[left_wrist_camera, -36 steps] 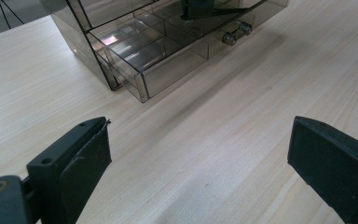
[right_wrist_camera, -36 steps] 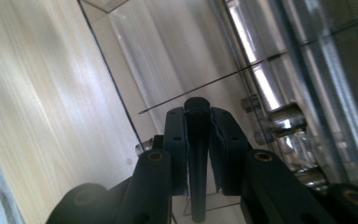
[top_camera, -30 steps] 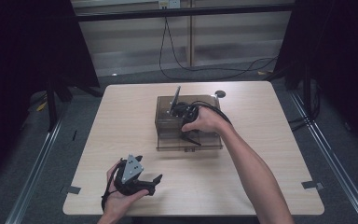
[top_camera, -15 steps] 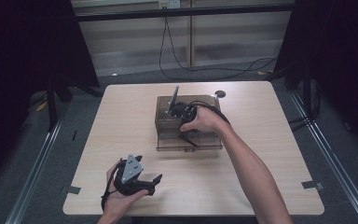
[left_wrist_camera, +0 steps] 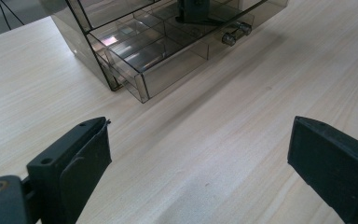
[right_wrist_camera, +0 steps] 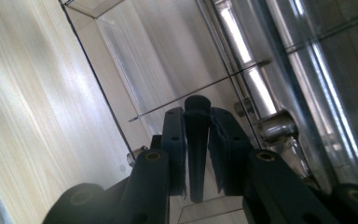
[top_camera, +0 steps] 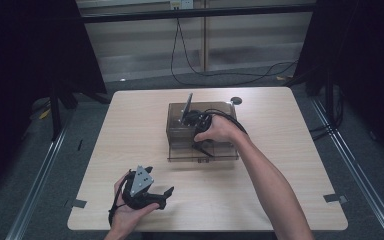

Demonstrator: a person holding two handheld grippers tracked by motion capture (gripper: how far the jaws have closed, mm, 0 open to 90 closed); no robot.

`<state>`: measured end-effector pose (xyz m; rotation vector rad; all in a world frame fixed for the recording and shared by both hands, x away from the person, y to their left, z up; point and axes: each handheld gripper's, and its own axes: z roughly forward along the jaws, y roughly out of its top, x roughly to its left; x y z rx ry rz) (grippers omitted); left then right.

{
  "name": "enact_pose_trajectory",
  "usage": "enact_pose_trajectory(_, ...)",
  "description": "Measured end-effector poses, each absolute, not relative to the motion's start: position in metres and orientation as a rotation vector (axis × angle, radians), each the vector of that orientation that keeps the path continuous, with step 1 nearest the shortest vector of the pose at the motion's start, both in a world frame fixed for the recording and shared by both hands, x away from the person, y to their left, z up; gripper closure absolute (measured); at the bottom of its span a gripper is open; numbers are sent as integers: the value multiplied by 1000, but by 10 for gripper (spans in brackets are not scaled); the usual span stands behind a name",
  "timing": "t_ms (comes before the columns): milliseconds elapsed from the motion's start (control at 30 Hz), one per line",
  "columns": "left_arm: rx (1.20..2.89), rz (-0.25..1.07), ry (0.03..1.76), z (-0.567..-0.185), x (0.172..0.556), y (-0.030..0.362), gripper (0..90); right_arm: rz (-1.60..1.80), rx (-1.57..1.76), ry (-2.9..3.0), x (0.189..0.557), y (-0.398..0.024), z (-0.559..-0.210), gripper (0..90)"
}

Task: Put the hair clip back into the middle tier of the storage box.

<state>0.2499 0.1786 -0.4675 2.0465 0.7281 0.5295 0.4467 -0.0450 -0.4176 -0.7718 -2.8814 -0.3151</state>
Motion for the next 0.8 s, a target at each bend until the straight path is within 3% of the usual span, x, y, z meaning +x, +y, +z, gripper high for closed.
enact_pose_trajectory(800, 2047, 520, 742, -471, 253, 179, 58, -448, -785, -2859, 440, -62, -410, 725)
